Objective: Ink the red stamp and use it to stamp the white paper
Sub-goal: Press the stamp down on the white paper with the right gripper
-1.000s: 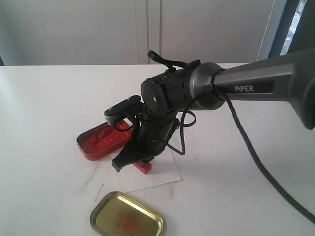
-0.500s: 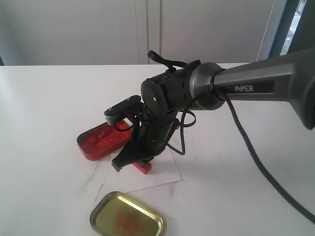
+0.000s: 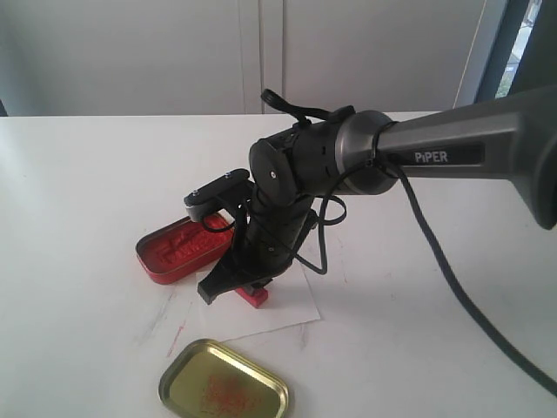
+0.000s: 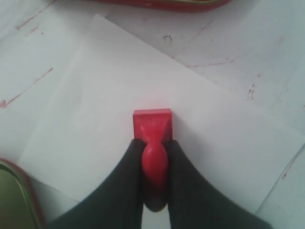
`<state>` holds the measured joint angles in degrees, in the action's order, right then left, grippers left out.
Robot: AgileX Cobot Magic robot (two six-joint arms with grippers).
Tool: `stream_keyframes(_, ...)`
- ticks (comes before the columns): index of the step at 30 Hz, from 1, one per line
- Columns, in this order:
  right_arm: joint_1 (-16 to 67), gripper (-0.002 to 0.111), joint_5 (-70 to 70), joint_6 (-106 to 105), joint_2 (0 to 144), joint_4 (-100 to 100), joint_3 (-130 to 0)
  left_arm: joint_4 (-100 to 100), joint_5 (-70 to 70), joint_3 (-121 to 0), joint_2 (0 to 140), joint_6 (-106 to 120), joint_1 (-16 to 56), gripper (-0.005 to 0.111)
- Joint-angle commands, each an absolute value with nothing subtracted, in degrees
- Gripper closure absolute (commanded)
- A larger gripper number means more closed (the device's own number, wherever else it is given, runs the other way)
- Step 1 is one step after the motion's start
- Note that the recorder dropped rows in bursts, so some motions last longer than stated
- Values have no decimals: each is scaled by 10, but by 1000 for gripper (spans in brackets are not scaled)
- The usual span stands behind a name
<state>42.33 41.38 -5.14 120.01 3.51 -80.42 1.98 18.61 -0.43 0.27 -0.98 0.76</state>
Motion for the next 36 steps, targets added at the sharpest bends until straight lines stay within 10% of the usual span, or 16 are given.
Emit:
stream_keyframes(1,422,108,465,-53,1248,31,-785,21,191,0,0,-12,7,107)
stream_keyframes(36,422,108,453,-43,1248,31,-785,21,191,0,0,-12,7,107)
